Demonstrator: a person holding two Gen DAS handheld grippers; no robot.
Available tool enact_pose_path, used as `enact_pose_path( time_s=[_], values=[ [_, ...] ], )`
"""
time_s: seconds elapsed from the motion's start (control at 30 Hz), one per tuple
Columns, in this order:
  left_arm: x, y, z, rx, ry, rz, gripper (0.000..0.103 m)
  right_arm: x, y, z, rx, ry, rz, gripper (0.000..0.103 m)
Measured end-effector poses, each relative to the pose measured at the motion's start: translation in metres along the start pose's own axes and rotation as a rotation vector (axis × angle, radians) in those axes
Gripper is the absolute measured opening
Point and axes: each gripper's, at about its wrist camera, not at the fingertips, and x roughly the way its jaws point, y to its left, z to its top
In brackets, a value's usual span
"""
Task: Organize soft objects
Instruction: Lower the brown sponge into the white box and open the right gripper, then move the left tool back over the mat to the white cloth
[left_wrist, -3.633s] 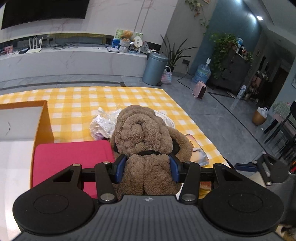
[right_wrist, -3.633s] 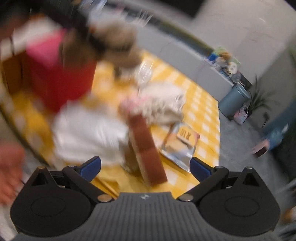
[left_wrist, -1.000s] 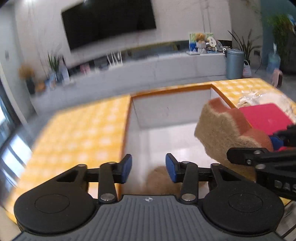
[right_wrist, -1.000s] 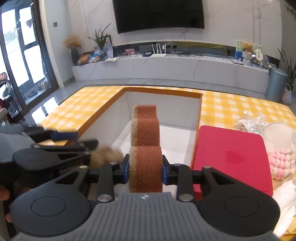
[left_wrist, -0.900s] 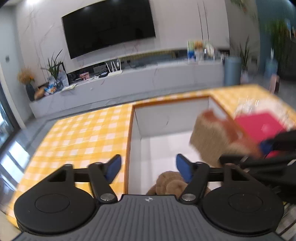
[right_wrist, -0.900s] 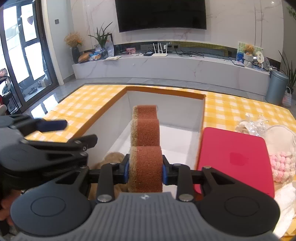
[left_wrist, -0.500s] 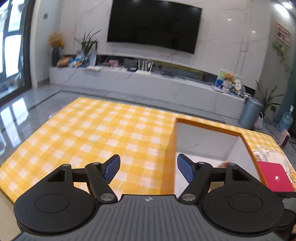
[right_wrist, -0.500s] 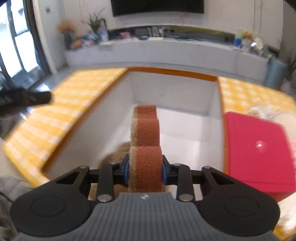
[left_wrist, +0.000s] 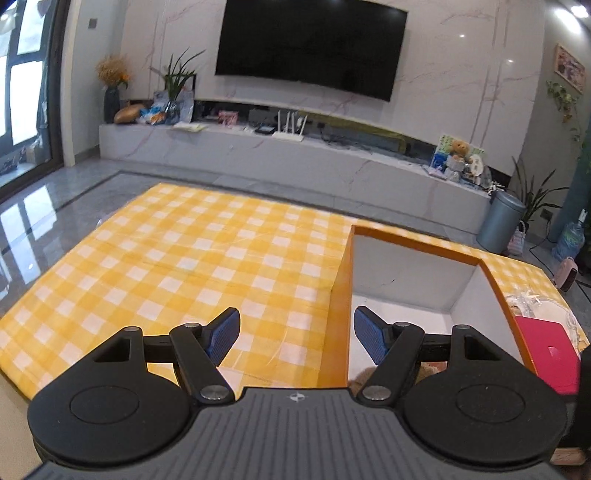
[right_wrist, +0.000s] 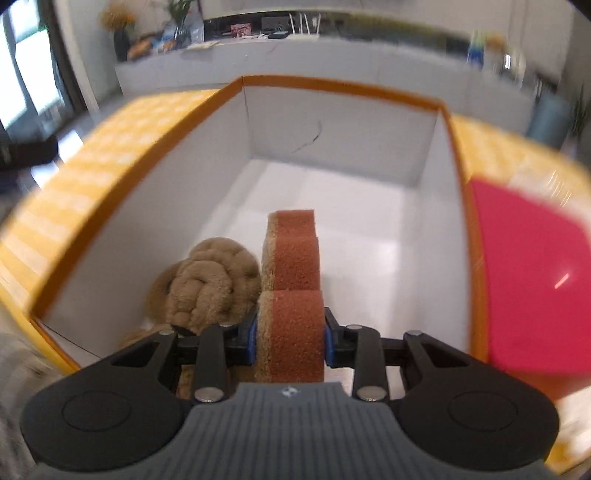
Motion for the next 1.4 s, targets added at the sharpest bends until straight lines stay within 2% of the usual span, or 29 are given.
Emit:
enact_pose_path(
  time_s=[0.07, 0.13, 0.17, 0.2, 0.23, 0.27, 0.4, 0.47, 0.5, 0.53, 0.57, 0.6, 0.67, 0.73, 0.87, 1.0, 1.1, 1.2, 1.3, 1.4],
  values=[
    [0.005, 0.000, -0.001, -0.010, 0.024, -0.007, 0.083, 0.001, -0.009, 0.000, 0.096, 0.011, 0.060, 0.033],
    [0.009, 0.000, -0.003, -0.003, 0.042, -0.010, 0.083, -0.001, -0.010, 0.001, 0.111, 0.010, 0.082, 0.034],
    [0.009, -0.001, -0.004, 0.002, 0.040, -0.002, 0.083, 0.000, -0.006, 0.000, 0.067, 0.018, 0.053, 0.035],
    [0.009, -0.003, -0.005, 0.008, 0.035, 0.009, 0.083, 0.002, 0.005, -0.003, -0.031, 0.027, -0.015, 0.038],
    [0.009, -0.004, -0.005, 0.015, 0.031, 0.022, 0.083, 0.003, 0.013, -0.006, -0.090, 0.008, -0.078, 0.042],
    [0.009, -0.005, -0.006, 0.019, 0.028, 0.033, 0.083, 0.001, 0.015, -0.008, -0.096, -0.022, -0.106, 0.043],
    [0.010, -0.005, -0.007, 0.023, 0.051, 0.042, 0.083, -0.004, 0.014, -0.006, -0.106, -0.002, -0.120, 0.046],
    [0.010, -0.006, -0.007, 0.025, 0.050, 0.050, 0.082, -0.011, 0.015, -0.002, -0.141, -0.021, -0.145, 0.049],
    [0.010, -0.006, -0.007, 0.025, 0.050, 0.057, 0.082, -0.018, 0.019, -0.004, -0.170, -0.041, -0.151, 0.056],
    [0.010, -0.007, -0.007, 0.026, 0.051, 0.064, 0.082, -0.024, 0.022, -0.004, -0.190, -0.063, -0.167, 0.082],
    [0.010, -0.007, -0.007, 0.027, 0.050, 0.065, 0.082, -0.032, 0.024, -0.004, -0.203, -0.102, -0.205, 0.095],
    [0.010, -0.008, -0.007, 0.030, 0.048, 0.062, 0.082, -0.043, 0.026, -0.006, -0.225, -0.177, -0.254, 0.099],
    [0.011, -0.010, -0.007, 0.034, 0.047, 0.050, 0.082, -0.058, 0.028, -0.008, -0.271, -0.269, -0.323, 0.100],
    [0.012, -0.012, -0.007, 0.038, 0.038, 0.037, 0.082, -0.066, 0.024, -0.005, -0.285, -0.305, -0.356, 0.100],
    [0.013, -0.016, -0.007, 0.035, 0.036, 0.051, 0.082, -0.075, 0.012, -0.002, -0.212, -0.330, -0.348, 0.100],
    [0.008, -0.017, -0.007, 0.030, 0.017, 0.052, 0.082, -0.080, 0.006, 0.002, -0.196, -0.352, -0.347, 0.100],
    [0.003, -0.020, -0.006, 0.026, -0.009, 0.052, 0.083, -0.090, 0.004, 0.001, -0.219, -0.373, -0.385, 0.100],
    [0.001, -0.024, -0.004, 0.022, -0.038, 0.086, 0.083, -0.105, -0.001, 0.008, -0.206, -0.435, -0.416, 0.100],
    [0.000, -0.026, -0.003, -0.009, -0.048, 0.058, 0.083, -0.128, -0.011, 0.015, -0.163, -0.498, -0.393, 0.100],
    [-0.006, -0.028, -0.002, -0.036, -0.072, 0.021, 0.082, -0.145, -0.020, 0.017, -0.139, -0.550, -0.415, 0.100]
  ],
)
